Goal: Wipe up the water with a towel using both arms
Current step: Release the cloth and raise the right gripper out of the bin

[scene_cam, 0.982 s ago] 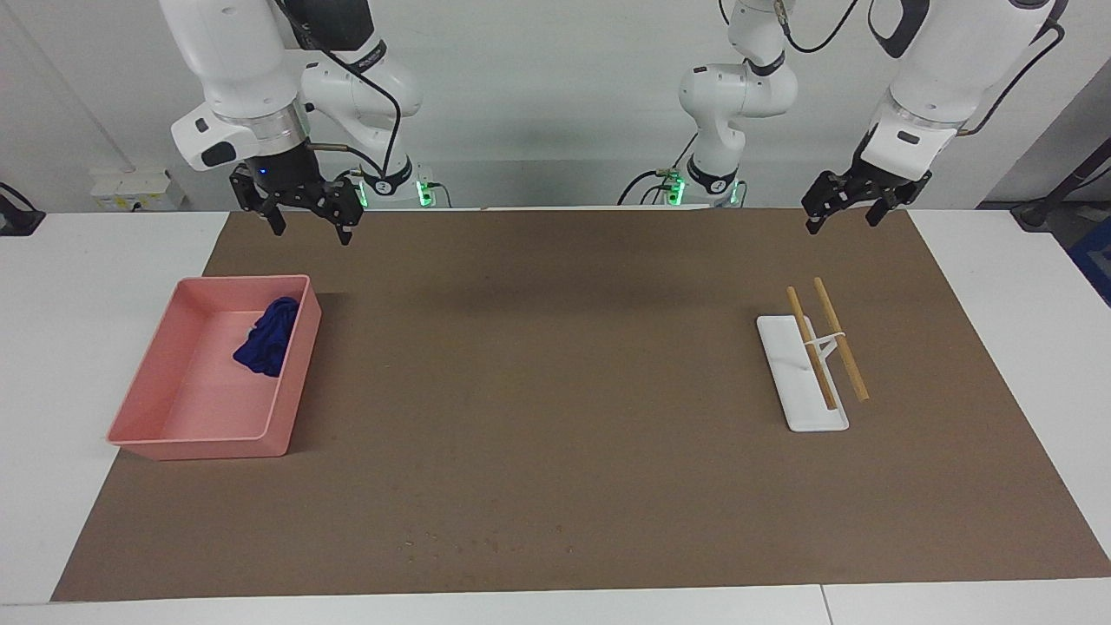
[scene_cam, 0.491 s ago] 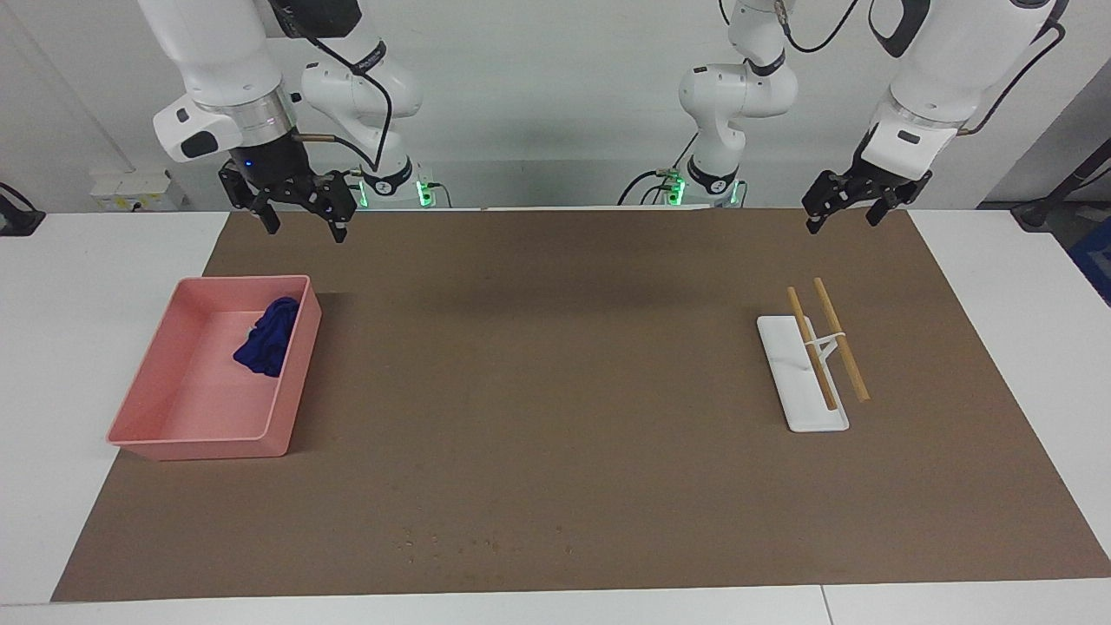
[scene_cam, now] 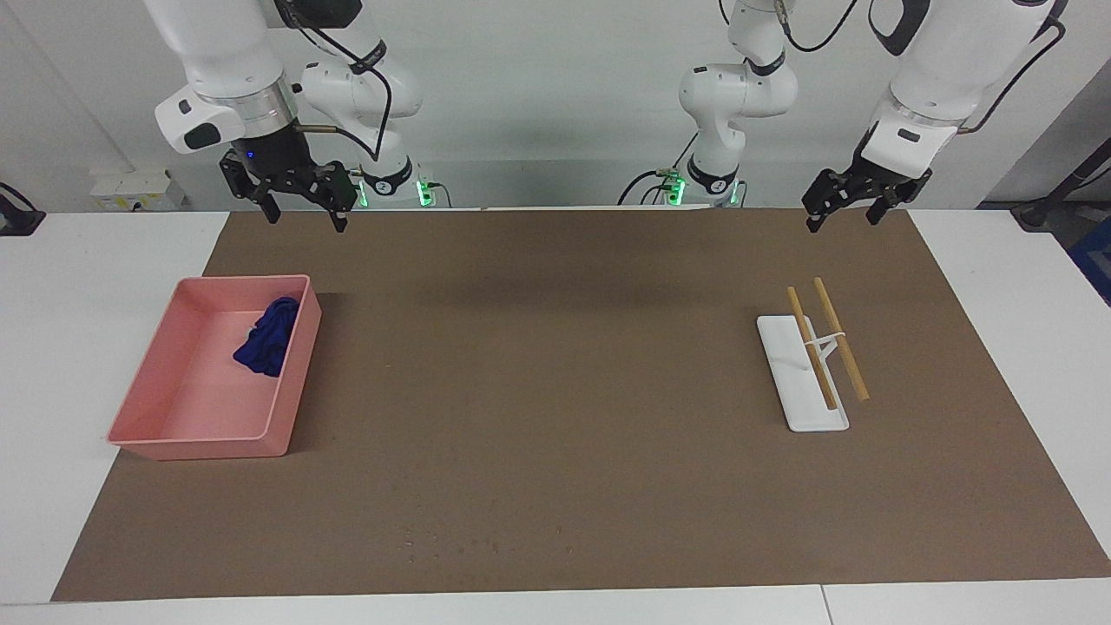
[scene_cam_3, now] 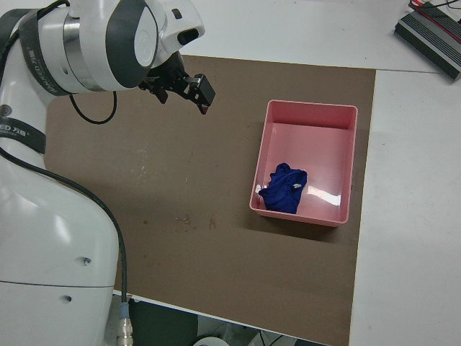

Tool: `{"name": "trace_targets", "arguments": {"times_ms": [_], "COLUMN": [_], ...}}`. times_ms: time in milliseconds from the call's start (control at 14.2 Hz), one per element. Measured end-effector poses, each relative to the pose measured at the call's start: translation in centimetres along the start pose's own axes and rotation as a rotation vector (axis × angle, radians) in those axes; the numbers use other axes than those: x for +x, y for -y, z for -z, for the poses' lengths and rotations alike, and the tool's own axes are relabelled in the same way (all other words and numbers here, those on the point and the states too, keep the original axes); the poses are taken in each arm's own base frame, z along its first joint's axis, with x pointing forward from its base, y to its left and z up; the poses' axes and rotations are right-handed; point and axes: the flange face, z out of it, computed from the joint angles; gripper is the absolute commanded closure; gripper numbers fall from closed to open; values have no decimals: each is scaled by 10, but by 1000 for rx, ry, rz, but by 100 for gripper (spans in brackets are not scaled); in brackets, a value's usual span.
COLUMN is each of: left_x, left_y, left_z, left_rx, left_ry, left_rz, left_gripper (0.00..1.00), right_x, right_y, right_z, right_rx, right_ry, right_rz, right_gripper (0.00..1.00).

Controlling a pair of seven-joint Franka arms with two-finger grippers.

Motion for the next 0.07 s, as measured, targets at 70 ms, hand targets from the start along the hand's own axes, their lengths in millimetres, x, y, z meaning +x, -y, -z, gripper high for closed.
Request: {"name": "trace_targets", "arguments": {"times_ms": [70], "left_x": [0], "left_y": [0], "left_z": [0], "left_rx": [0], "left_ry": [0], "left_rz": [0], "left_gripper": [0], "right_x": [0], "right_y": [0], "right_z": [-1], "right_rx": [0], "right_ry": [2], "right_rz": [1], "right_gripper": [0]}}
